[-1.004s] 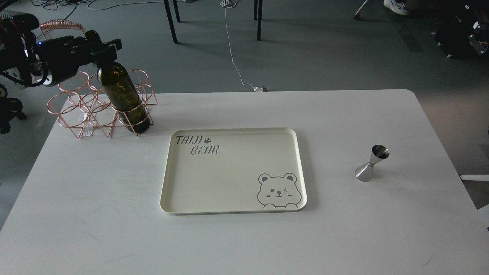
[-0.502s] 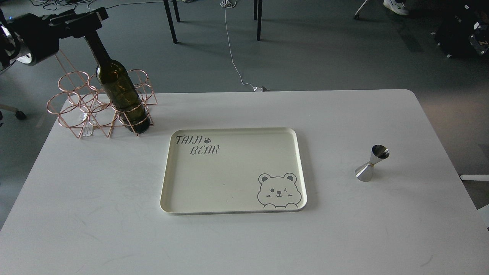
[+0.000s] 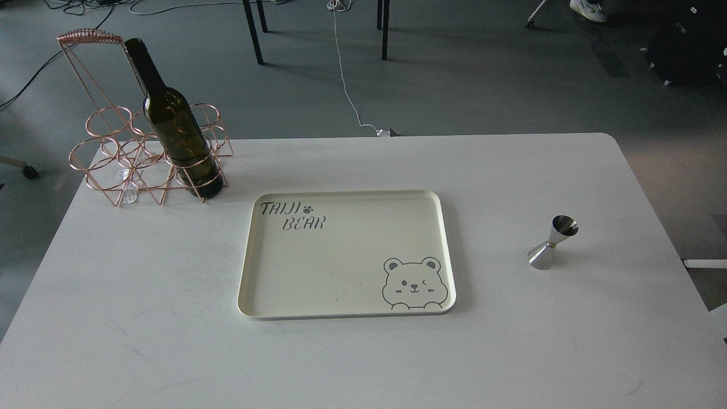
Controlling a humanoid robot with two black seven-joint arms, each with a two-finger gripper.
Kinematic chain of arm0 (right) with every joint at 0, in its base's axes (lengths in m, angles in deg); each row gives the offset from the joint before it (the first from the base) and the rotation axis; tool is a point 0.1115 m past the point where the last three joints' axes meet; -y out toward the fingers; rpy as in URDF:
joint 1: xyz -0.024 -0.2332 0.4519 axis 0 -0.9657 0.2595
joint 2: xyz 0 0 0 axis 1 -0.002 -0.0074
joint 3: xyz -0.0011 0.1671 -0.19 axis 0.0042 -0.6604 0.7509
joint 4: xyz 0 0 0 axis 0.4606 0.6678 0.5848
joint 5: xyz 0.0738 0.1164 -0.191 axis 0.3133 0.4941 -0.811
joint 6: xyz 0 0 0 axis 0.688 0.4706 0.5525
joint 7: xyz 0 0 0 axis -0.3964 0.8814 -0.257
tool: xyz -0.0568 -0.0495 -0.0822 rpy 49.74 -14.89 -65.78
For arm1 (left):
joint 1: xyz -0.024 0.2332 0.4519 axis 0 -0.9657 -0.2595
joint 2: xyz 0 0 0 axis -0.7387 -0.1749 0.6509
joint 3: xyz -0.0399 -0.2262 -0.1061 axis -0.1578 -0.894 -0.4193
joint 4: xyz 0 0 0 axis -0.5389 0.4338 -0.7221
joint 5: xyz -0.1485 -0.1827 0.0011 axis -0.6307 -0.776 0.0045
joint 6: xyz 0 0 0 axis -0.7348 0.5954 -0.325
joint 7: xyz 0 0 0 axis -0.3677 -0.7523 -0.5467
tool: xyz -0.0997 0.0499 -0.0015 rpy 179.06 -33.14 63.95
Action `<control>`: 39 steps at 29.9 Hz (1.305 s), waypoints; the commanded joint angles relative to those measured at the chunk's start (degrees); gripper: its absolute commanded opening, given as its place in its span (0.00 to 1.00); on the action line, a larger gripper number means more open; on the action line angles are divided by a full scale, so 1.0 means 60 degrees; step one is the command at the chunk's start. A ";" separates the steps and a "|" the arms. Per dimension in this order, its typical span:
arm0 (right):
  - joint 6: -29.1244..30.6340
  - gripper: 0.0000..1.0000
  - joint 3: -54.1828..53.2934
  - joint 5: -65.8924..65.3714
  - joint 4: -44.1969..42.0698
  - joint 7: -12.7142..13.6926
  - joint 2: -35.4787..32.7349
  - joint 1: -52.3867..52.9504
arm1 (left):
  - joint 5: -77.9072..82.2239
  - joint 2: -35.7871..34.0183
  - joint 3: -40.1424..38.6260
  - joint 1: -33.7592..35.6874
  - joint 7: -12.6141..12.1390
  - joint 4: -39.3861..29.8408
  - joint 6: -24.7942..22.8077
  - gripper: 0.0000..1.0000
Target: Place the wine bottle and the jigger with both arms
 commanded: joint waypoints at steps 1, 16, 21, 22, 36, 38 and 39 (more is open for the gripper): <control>0.0023 1.00 -0.0018 0.0037 -0.0279 -0.0037 0.0081 -0.0110 | -0.1426 0.0124 0.0024 -0.0509 0.0061 0.0400 -0.0353 0.98; 0.0959 0.99 -0.0077 0.2320 -0.0454 -0.0022 0.0710 -0.0901 | -0.6892 0.0769 -0.0078 -0.3453 0.1306 0.1030 -0.3234 0.99; 0.2145 0.99 -0.0091 0.3244 -0.0791 -0.0008 0.1324 -0.1692 | -0.7333 0.0929 -0.0078 -0.4055 0.1350 0.1030 -0.3234 0.99; 0.2249 0.99 -0.0092 0.3274 -0.0878 0.0007 0.1456 -0.1765 | -0.7362 0.1017 -0.0093 -0.4099 0.1423 0.1030 -0.3234 0.99; 0.2484 1.00 -0.0341 0.3245 -0.0924 -0.0037 0.2058 -0.1898 | -0.7480 0.2643 -0.1030 -0.4217 0.1043 0.2392 -0.3234 0.99; 0.2522 1.00 -0.0341 0.3245 -0.0865 -0.0037 0.1985 -0.1912 | -0.7480 0.2658 -0.1030 -0.4246 0.1057 0.2392 -0.3234 0.99; 0.2522 1.00 -0.0355 0.3245 -0.0879 -0.0037 0.1941 -0.1898 | -0.7480 0.2658 -0.1016 -0.4260 0.1057 0.2392 -0.3234 0.99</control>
